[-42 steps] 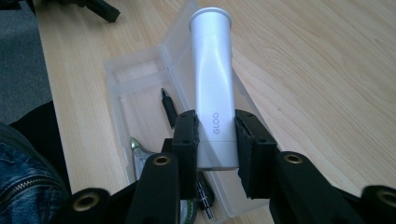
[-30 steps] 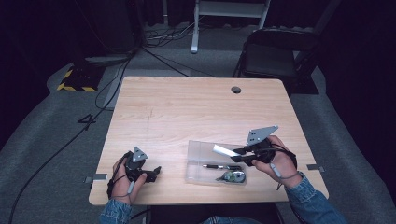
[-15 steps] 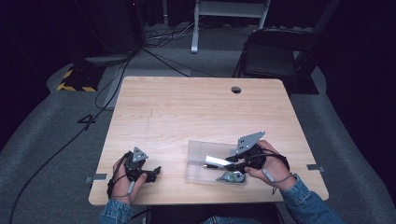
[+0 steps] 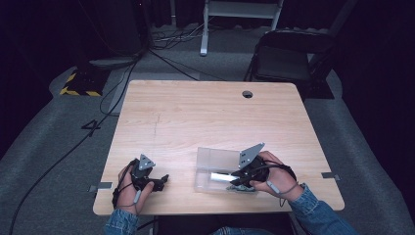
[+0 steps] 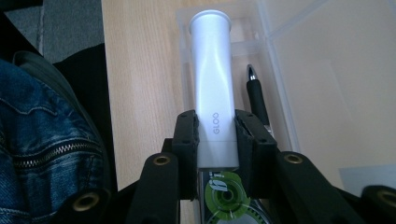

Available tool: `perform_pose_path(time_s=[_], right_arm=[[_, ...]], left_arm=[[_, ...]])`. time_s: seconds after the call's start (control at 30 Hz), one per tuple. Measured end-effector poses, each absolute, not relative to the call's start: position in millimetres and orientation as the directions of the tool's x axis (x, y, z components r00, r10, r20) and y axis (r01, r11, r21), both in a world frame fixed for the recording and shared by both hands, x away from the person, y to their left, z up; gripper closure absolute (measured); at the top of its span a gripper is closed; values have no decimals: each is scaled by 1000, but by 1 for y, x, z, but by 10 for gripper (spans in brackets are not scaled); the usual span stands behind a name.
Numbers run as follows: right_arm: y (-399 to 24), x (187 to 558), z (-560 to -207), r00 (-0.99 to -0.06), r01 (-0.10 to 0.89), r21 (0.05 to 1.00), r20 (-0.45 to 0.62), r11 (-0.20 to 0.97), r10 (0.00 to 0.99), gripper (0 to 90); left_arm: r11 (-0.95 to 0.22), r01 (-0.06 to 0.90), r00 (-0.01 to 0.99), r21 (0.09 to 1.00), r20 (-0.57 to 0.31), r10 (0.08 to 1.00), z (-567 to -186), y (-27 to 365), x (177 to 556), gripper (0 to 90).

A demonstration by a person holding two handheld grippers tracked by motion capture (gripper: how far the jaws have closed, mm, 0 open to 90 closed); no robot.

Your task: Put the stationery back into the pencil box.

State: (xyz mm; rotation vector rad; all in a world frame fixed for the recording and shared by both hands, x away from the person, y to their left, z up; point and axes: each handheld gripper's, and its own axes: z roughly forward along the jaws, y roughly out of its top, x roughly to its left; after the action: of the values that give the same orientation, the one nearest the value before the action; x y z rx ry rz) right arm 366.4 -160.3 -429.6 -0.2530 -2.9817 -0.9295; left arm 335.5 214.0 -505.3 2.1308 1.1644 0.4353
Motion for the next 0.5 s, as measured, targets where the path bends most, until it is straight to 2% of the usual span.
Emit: perform_pose_path(time_s=[0.5], right_arm=[[-149, 368, -445, -993, 116, 509, 62, 853, 98, 715]], left_arm=[[-385, 618, 548, 685, -25, 836, -505, 214, 335, 110]])
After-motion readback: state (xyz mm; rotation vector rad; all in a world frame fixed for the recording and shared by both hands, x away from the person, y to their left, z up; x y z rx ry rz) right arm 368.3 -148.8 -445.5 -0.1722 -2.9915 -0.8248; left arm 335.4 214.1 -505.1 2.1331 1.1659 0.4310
